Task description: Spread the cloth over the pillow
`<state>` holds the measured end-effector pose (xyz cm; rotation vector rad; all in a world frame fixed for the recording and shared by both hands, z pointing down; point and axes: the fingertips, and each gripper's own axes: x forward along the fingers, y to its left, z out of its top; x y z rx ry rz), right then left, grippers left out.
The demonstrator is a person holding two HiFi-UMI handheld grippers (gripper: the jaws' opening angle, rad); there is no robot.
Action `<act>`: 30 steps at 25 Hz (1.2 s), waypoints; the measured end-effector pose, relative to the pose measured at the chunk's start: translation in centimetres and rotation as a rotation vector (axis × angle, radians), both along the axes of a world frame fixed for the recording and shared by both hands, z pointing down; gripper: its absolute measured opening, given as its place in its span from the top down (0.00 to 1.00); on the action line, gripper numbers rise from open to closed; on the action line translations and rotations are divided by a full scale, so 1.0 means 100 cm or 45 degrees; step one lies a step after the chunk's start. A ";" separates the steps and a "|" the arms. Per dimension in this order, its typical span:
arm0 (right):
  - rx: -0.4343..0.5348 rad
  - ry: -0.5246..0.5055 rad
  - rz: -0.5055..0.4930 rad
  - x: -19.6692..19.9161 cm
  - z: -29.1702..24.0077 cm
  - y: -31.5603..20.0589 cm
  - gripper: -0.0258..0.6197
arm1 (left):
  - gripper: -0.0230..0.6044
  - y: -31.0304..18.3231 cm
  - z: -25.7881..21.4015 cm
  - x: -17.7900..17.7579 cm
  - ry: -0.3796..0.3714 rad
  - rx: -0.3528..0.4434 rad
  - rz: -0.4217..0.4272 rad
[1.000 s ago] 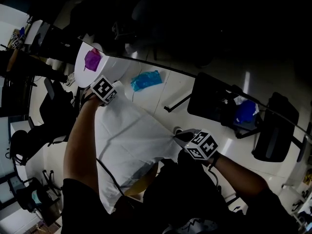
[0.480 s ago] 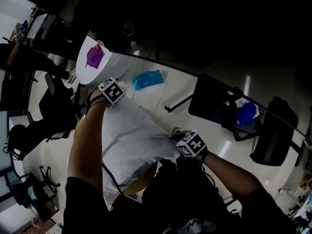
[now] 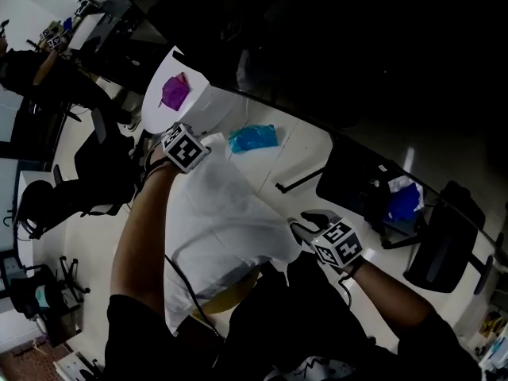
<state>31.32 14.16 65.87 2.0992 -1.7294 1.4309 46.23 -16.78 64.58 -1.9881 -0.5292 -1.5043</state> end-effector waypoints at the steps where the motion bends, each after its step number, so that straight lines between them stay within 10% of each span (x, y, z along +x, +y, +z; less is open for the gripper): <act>1: 0.030 0.044 -0.013 0.007 -0.013 0.000 0.72 | 0.41 0.000 -0.014 -0.002 0.044 -0.012 -0.025; 5: 0.165 0.210 -0.076 0.023 -0.073 -0.019 0.72 | 0.42 0.008 -0.077 -0.025 0.206 -0.026 -0.060; 17: 0.549 0.503 -0.332 -0.018 -0.231 -0.138 0.95 | 0.94 -0.027 -0.237 -0.209 0.680 0.168 -0.257; 30: 0.721 0.665 -0.605 -0.146 -0.334 -0.262 0.95 | 0.94 -0.105 -0.229 -0.499 0.725 0.137 -0.747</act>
